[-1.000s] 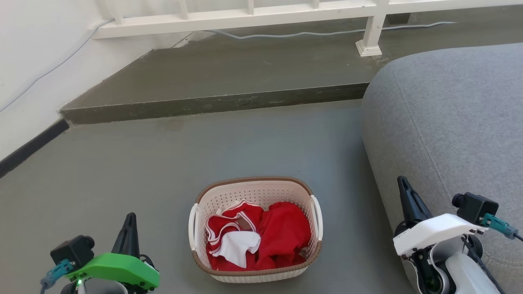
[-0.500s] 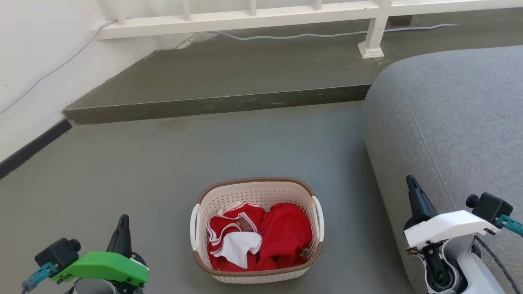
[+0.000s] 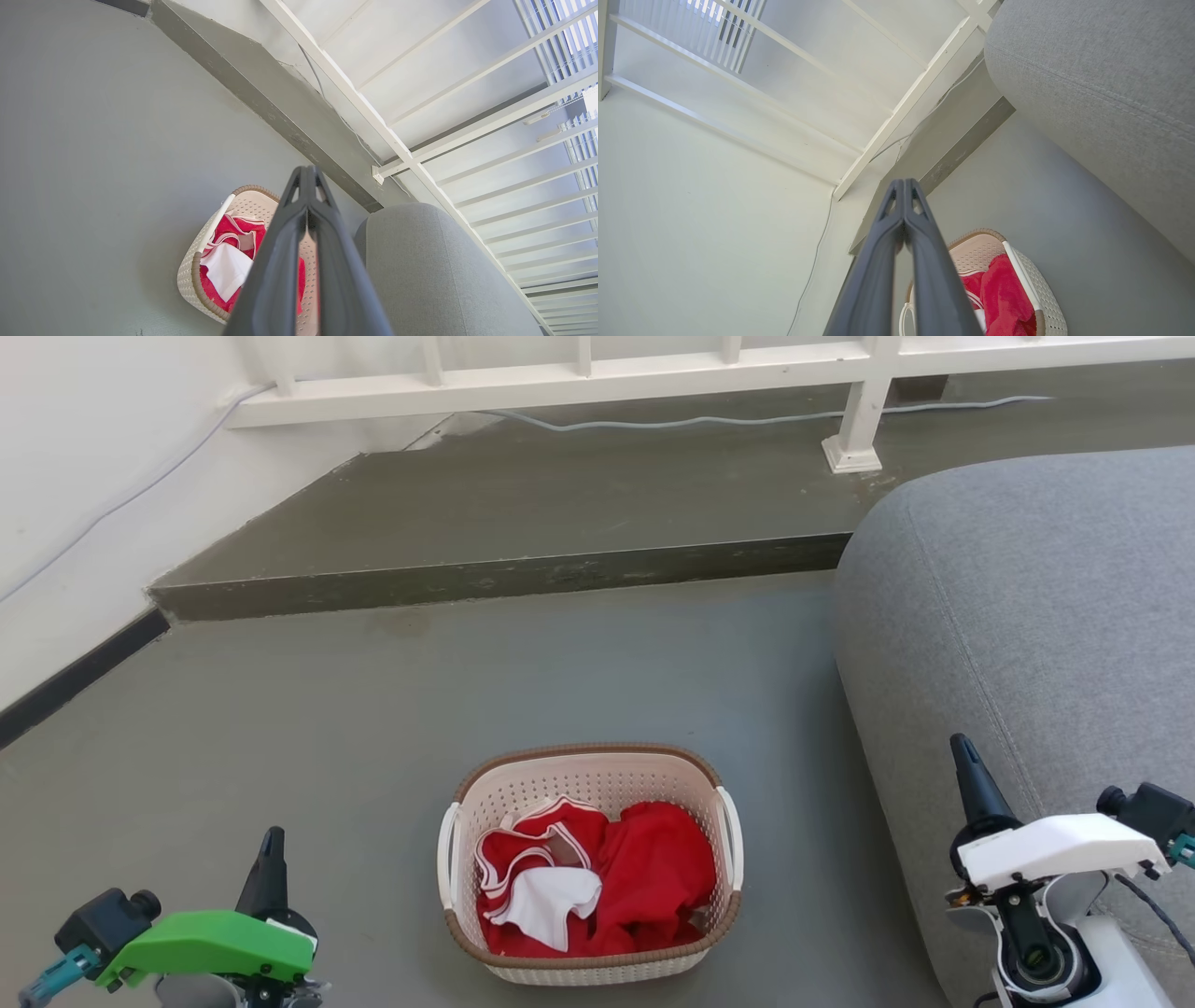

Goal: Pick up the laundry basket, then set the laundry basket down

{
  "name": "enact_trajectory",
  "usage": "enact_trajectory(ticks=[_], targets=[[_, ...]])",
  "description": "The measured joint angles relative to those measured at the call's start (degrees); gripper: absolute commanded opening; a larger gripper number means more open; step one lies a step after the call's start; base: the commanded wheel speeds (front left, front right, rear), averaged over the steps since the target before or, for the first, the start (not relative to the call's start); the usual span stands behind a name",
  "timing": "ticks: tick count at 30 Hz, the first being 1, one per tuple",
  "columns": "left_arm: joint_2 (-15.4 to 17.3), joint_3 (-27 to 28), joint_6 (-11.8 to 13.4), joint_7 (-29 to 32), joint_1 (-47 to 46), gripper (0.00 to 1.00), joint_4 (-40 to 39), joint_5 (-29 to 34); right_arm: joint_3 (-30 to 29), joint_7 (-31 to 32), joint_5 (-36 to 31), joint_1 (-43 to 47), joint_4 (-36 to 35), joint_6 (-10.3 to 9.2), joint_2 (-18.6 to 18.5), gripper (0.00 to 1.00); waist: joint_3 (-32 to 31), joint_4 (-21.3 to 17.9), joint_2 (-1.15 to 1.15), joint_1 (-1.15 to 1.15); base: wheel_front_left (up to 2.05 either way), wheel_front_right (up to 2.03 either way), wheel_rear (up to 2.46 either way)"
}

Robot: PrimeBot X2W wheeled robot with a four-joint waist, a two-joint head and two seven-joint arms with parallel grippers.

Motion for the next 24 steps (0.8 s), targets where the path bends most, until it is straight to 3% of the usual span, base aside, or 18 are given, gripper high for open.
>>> enact_trajectory(ticks=[24], targets=[[-0.1,3.4,-1.2,4.6,-0.9,0.0,-0.9,-16.2,-5.7,4.6,16.5,-0.6,0.0,1.75,0.9,0.0,-0.4,0.6,0.0,0.0,0.0,0.0,0.0]])
